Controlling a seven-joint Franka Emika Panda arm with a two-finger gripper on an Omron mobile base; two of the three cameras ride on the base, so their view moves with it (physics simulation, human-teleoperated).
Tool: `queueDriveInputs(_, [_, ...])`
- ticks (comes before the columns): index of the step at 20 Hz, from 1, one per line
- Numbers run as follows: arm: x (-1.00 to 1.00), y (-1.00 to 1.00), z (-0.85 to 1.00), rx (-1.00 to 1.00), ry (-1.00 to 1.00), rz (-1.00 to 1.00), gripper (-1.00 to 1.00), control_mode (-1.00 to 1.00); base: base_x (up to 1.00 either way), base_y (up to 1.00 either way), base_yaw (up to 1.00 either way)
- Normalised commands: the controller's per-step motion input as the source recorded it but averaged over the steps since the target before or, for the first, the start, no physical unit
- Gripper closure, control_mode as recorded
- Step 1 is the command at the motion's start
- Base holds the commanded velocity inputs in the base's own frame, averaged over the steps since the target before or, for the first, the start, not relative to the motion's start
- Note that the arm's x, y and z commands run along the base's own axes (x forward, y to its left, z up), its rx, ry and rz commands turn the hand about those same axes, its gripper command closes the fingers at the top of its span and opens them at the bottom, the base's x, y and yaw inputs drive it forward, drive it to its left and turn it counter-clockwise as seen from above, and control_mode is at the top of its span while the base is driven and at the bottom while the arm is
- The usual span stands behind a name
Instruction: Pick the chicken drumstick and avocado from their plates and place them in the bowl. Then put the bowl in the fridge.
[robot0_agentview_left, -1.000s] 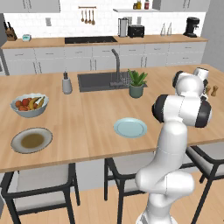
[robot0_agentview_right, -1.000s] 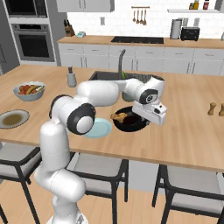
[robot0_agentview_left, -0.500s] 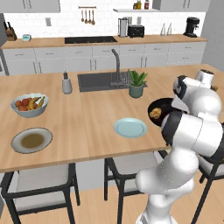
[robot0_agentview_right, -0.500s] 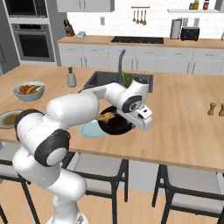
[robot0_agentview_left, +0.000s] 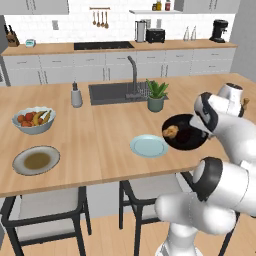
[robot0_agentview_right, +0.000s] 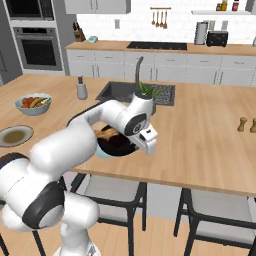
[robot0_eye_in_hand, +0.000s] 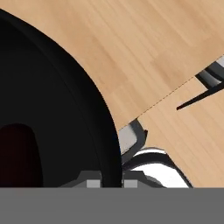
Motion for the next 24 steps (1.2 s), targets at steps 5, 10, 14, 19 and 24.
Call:
queueDriveInputs(5, [-0.59,0.48,0.29,0.1,0.0,-0.1,1.0,-1.0,0.0,0.0,0.0])
queueDriveInputs(10, [-0.61,0.34,0.1,0.05,0.02,-0.08,1.0,-1.0,0.0,0.0,0.0])
queueDriveInputs(14, [-0.13,0.0,0.0,0.0,0.0,-0.01,1.0,-1.0,0.0,0.0,0.0])
queueDriveInputs(19, [0.0,0.0,0.0,0.0,0.0,0.0,1.0,-1.0,0.0,0.0,0.0])
queueDriveInputs(24, [-0.02,0.0,0.0,0.0,0.0,0.0,1.0,1.0,-0.56,0.02,0.0])
